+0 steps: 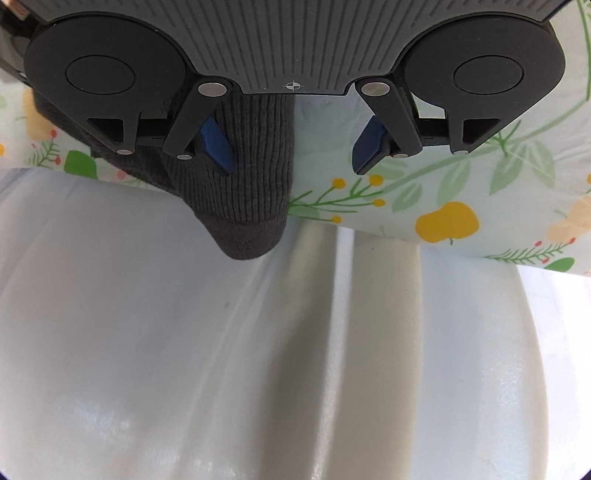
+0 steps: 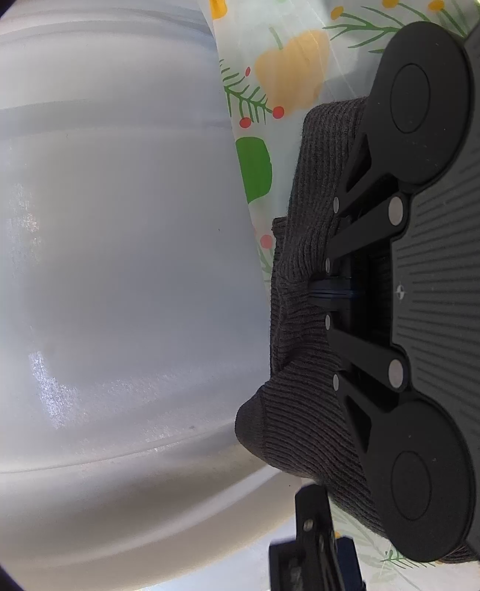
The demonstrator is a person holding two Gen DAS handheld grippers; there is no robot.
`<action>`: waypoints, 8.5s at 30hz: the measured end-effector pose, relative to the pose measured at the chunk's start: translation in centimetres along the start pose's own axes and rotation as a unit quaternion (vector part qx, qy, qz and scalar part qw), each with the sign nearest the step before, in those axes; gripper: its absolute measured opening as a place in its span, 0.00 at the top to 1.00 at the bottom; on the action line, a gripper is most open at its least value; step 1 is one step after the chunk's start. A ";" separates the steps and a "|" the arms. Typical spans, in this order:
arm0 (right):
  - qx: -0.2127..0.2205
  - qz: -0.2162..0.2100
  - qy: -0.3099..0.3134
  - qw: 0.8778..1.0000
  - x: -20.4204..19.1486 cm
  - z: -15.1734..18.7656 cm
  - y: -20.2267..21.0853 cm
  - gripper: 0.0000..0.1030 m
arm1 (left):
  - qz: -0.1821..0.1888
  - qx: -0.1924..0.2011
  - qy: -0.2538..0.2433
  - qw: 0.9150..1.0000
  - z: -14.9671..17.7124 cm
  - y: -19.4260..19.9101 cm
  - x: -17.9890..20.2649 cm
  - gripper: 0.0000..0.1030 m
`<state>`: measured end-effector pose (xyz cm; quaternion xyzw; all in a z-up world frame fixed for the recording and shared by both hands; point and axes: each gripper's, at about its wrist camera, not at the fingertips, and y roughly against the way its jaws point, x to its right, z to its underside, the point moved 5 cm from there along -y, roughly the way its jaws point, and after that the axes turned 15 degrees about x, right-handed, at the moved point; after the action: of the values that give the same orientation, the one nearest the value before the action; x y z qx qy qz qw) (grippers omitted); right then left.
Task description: Fold small clothes
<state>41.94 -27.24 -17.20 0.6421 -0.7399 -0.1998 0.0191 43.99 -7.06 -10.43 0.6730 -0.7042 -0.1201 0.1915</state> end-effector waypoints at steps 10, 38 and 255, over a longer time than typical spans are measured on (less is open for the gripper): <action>0.003 -0.014 -0.032 0.999 0.8 0.0 -0.4 1.00 | -0.009 0.041 -0.024 0.999 1.9 -1.0 -0.5 0.19; -0.201 -0.149 -0.294 0.923 13.6 -0.9 2.7 0.34 | 0.270 -0.212 0.228 0.911 2.9 0.1 -5.9 0.25; -0.256 -0.009 0.091 0.962 -6.9 1.2 23.3 0.04 | -0.040 -0.184 -0.024 0.982 5.6 23.0 -12.4 0.00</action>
<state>20.81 -18.04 -9.30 0.6378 -0.6534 -0.3235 0.2481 21.07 6.32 -6.94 0.6507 -0.6469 -0.2715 0.2905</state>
